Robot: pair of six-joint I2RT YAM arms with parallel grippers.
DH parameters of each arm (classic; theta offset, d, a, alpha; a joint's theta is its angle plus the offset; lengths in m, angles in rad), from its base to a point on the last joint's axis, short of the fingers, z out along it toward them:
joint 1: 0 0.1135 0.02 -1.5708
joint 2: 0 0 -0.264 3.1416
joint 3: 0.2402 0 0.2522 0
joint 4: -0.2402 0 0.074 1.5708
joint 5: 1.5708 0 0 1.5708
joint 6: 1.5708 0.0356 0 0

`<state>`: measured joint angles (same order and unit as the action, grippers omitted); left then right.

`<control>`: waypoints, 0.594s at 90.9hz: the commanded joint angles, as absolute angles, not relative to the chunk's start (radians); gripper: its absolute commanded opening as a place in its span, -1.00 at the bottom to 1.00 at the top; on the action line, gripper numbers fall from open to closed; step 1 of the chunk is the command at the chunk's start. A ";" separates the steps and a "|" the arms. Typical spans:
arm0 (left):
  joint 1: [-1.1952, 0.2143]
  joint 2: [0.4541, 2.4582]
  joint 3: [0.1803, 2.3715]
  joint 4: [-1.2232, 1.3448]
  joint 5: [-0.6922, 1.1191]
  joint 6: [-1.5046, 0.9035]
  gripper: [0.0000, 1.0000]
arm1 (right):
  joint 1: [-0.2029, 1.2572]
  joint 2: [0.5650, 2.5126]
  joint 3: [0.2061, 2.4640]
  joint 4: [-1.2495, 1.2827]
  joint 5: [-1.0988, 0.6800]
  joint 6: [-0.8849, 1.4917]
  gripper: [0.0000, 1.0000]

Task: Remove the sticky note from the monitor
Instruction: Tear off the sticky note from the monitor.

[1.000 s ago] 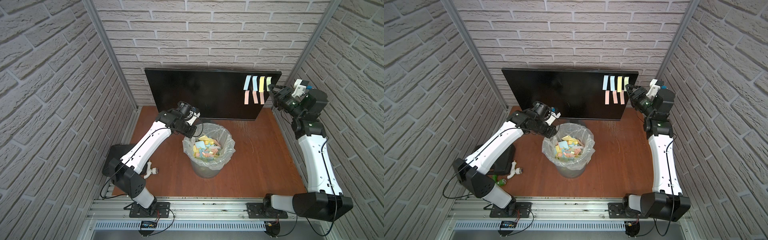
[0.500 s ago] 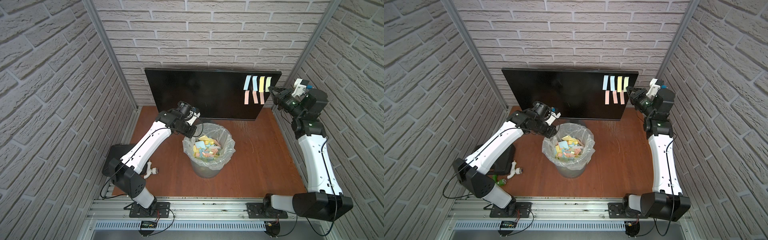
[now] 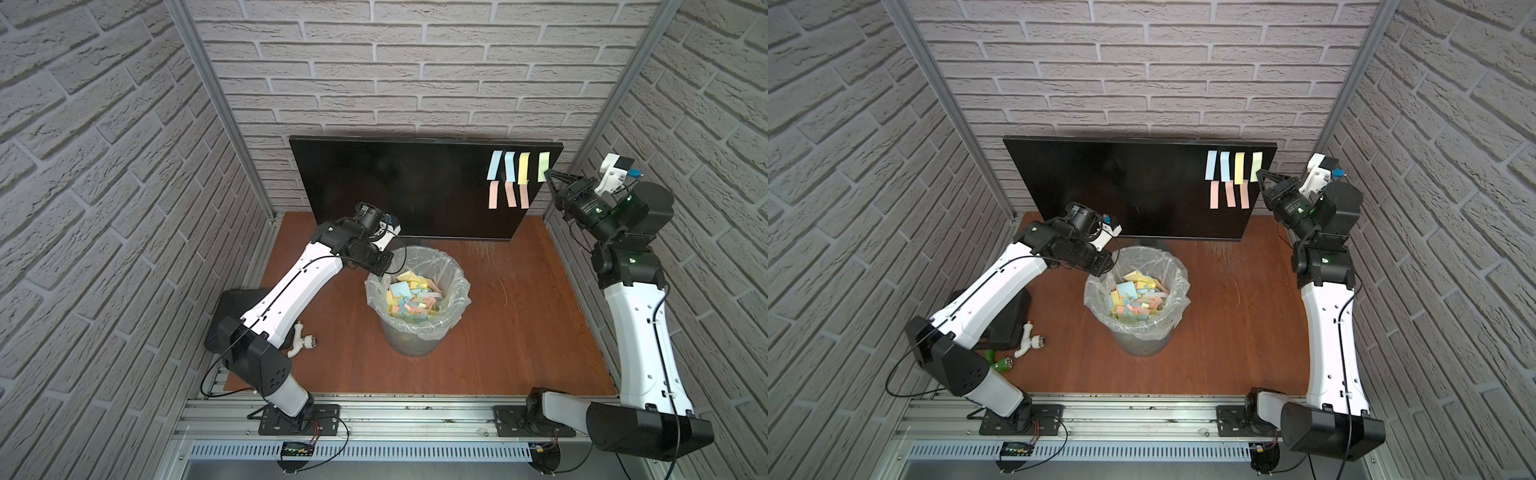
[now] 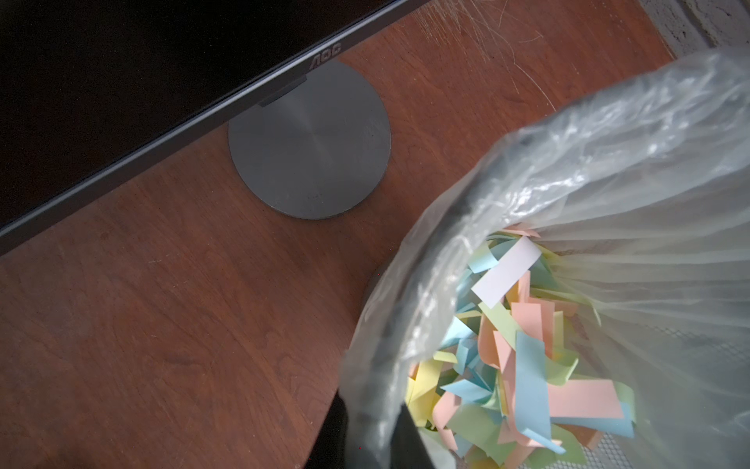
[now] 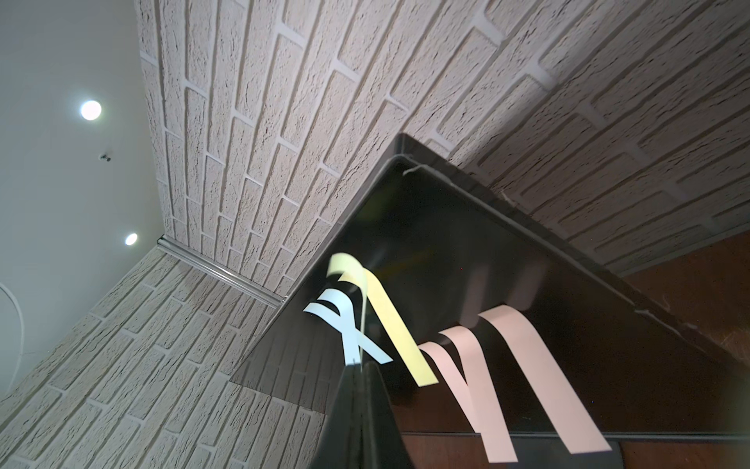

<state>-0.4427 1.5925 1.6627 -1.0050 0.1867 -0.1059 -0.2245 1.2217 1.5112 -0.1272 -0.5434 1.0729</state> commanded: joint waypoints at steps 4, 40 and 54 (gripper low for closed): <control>-0.443 1.595 1.665 -0.996 0.192 -0.083 -0.64 | -0.219 1.176 1.542 -0.121 -0.548 1.038 -0.93; -0.443 1.588 1.657 -0.996 0.194 -0.072 -0.65 | -0.007 1.003 1.431 -0.332 -0.496 0.816 -0.93; -0.443 1.586 1.652 -0.996 0.193 -0.070 -0.65 | 0.252 0.968 1.362 -0.481 -0.377 0.631 -0.94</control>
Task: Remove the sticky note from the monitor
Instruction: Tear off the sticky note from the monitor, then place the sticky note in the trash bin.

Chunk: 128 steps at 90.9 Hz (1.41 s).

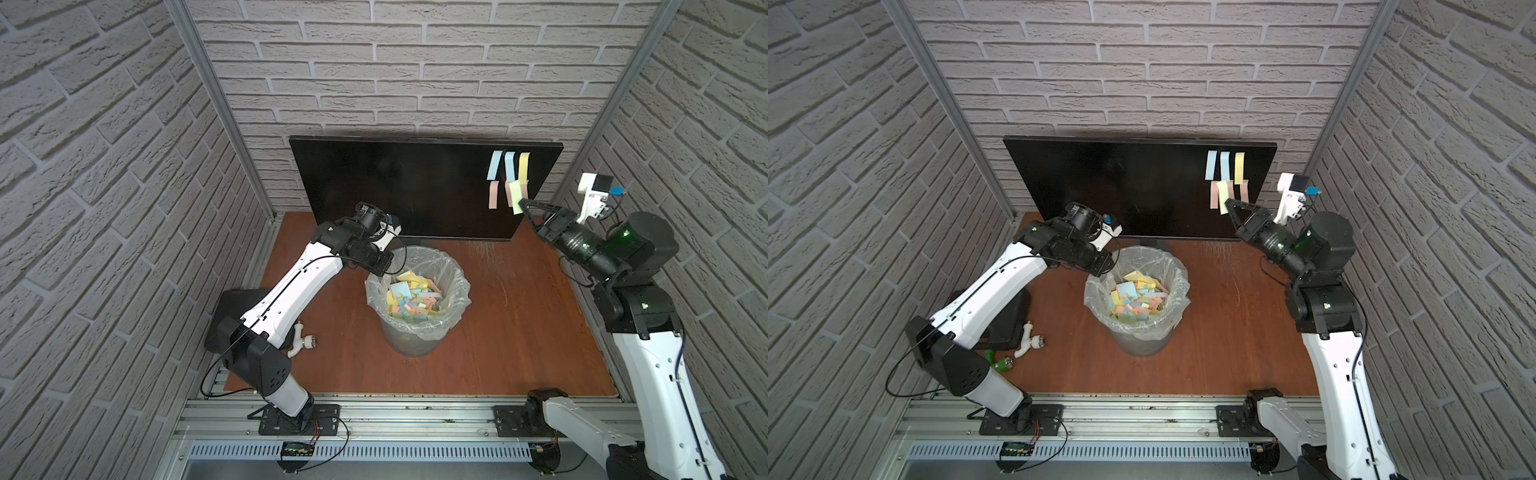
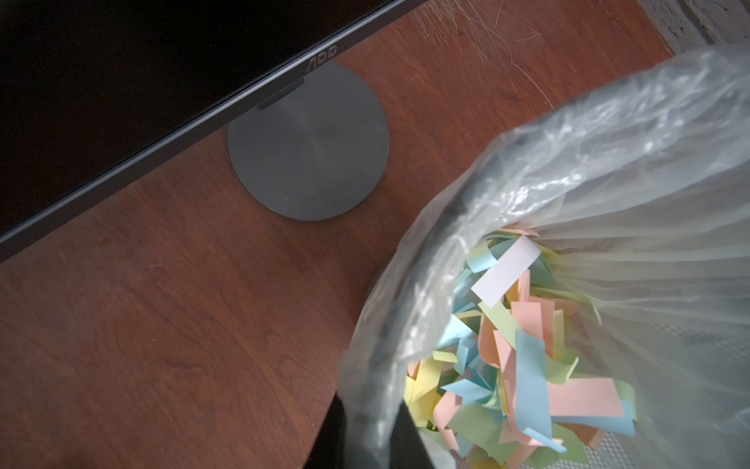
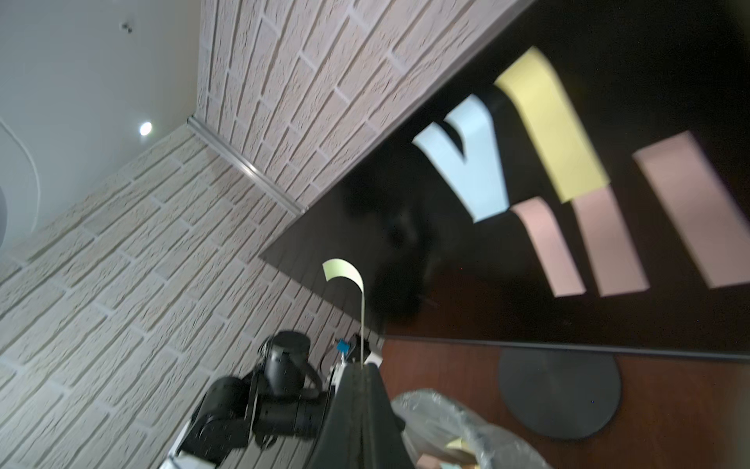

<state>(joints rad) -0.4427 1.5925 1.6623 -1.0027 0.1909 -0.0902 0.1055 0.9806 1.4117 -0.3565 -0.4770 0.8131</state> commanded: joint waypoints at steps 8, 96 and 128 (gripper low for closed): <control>-0.443 1.586 1.652 -0.996 0.192 -0.067 -0.65 | 0.389 0.970 1.308 -0.513 -0.301 0.568 -0.94; -0.443 1.588 1.654 -0.998 0.189 -0.056 -0.65 | 0.847 1.399 1.416 -0.626 0.120 0.334 -0.47; -0.443 1.592 1.657 -0.996 0.193 -0.055 -0.65 | 0.843 1.330 1.414 -0.598 0.116 0.359 -0.26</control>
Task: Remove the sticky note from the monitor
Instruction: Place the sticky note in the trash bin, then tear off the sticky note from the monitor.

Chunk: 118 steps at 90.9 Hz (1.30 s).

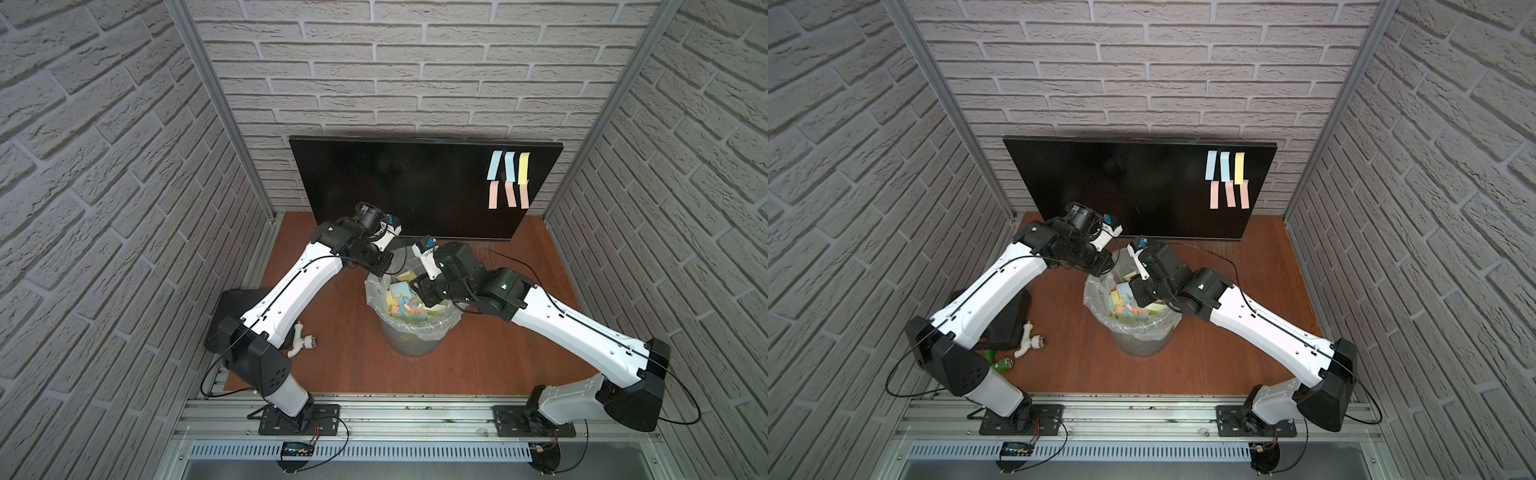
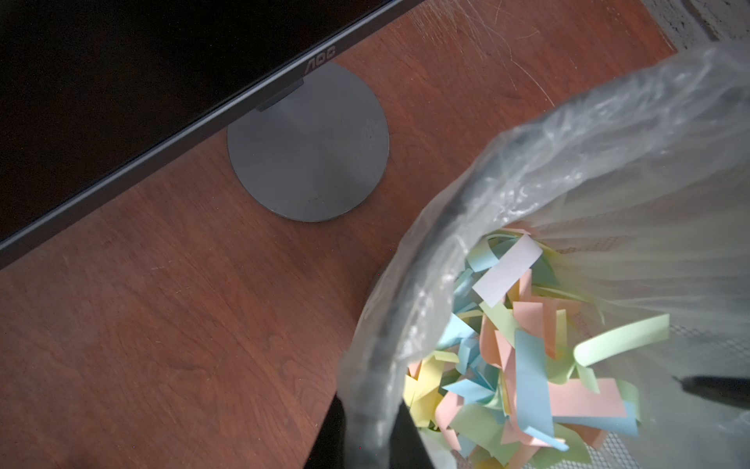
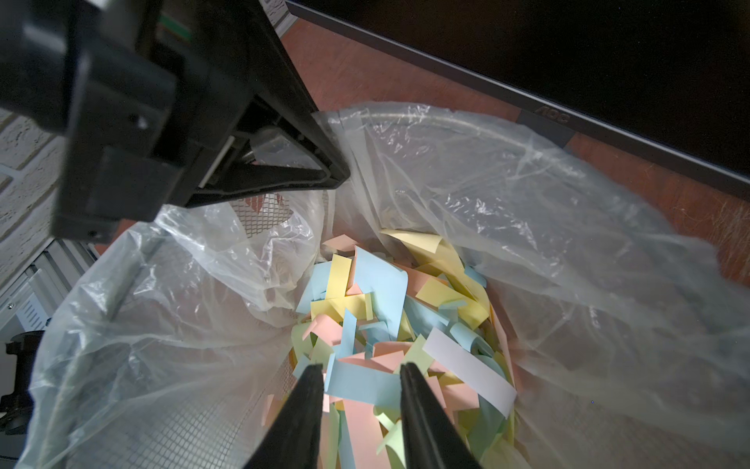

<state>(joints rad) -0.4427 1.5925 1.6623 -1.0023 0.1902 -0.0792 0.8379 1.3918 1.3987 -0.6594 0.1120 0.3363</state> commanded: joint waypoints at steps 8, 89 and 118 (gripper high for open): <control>-0.443 1.592 1.655 -0.996 0.193 -0.055 -0.65 | 0.817 1.288 1.402 -0.572 0.093 0.390 -0.18; -0.443 1.601 1.663 -0.994 0.215 -0.048 -0.65 | 0.039 0.966 1.193 -0.370 -0.520 0.896 -0.17; -0.443 1.590 1.660 -0.993 0.218 -0.042 -0.65 | -0.156 0.950 1.223 -0.266 -0.607 0.979 -0.17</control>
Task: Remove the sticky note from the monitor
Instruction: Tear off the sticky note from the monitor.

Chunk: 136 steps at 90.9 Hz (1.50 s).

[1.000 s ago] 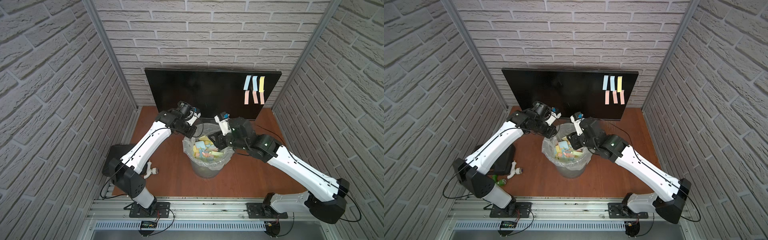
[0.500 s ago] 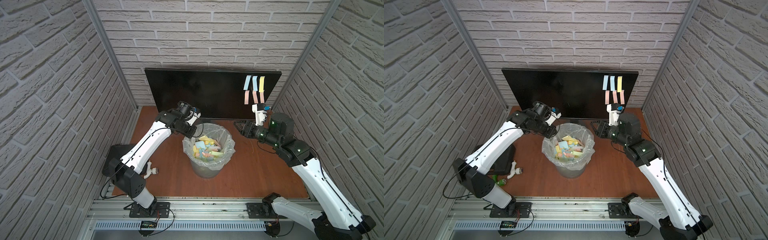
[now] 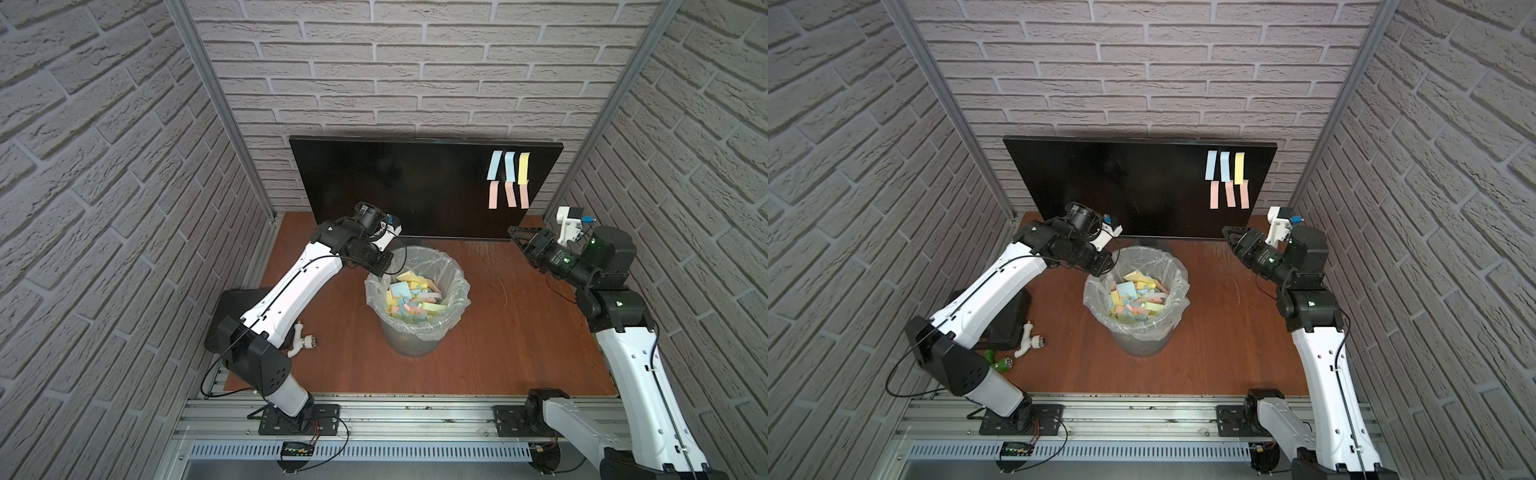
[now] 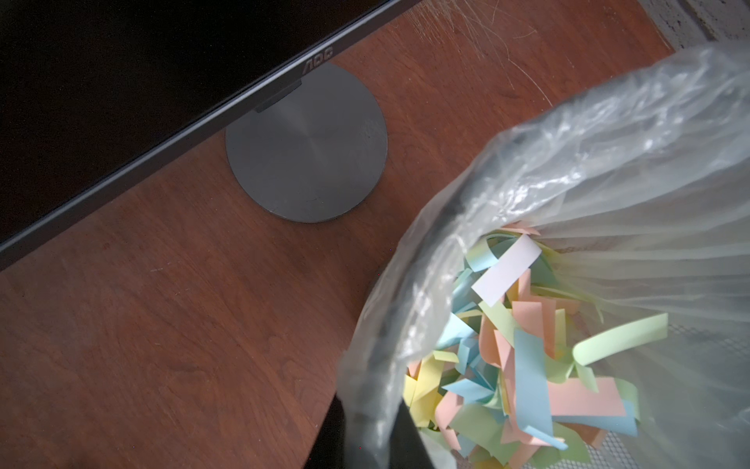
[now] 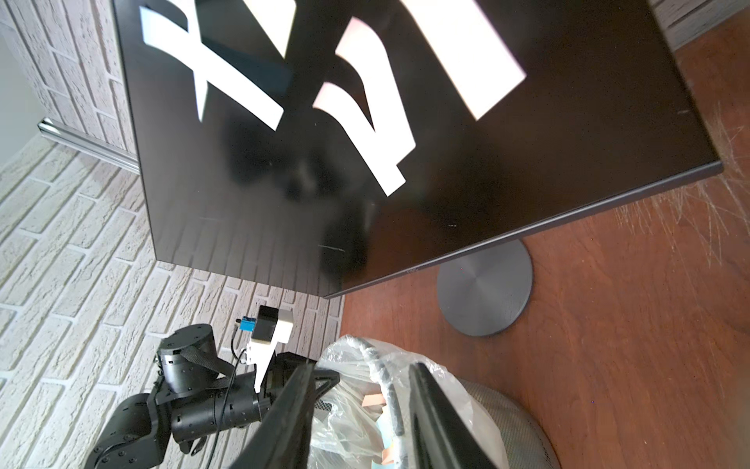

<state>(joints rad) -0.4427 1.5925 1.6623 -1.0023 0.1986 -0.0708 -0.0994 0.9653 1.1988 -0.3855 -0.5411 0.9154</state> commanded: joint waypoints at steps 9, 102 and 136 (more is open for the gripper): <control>-0.443 1.593 1.665 -0.995 0.219 -0.044 -0.65 | -0.192 0.971 1.234 -0.196 -0.628 1.033 -0.17; -0.443 1.598 1.678 -0.997 0.224 -0.040 -0.65 | -0.184 1.239 1.441 -0.041 -0.604 1.014 -0.04; -0.443 1.606 1.690 -1.005 0.222 -0.036 -0.65 | -0.152 1.283 1.482 -0.036 -0.609 1.011 -0.05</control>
<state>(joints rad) -0.4427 1.5959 1.6661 -1.0031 0.2035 -0.0628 -0.1665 1.2705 1.4551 -0.0898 -0.5995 1.0283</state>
